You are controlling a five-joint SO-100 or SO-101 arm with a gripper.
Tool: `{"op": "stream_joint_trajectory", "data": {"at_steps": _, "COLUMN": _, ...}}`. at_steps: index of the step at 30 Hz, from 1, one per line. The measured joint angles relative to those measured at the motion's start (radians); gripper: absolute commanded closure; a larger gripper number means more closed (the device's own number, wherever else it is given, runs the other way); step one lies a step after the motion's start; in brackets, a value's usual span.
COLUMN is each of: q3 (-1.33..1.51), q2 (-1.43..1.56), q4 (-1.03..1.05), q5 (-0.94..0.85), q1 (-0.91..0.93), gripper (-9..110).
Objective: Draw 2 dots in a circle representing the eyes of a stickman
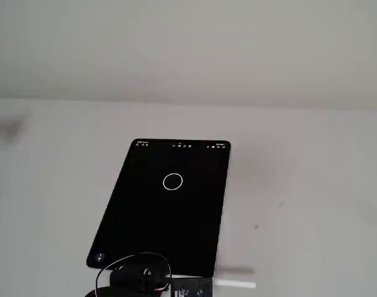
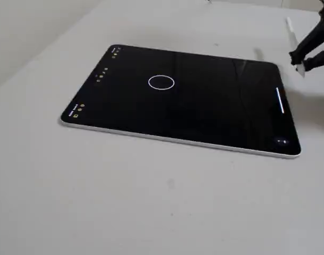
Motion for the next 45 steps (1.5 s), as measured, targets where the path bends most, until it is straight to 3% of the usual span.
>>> {"op": "stream_joint_trajectory", "data": {"at_steps": 36, "q3": 0.000, "q2": 0.000, "q4": -0.018, "q5": -0.026, "q1": 0.009, "gripper": 101}}
{"op": "stream_joint_trajectory", "data": {"at_steps": 40, "q3": 0.000, "q2": 0.000, "q4": -0.087, "q5": -0.114, "q1": -0.014, "gripper": 101}}
{"op": "stream_joint_trajectory", "data": {"at_steps": 45, "q3": 0.000, "q2": 0.000, "q4": -0.281, "q5": -0.344, "q1": -0.043, "gripper": 102}}
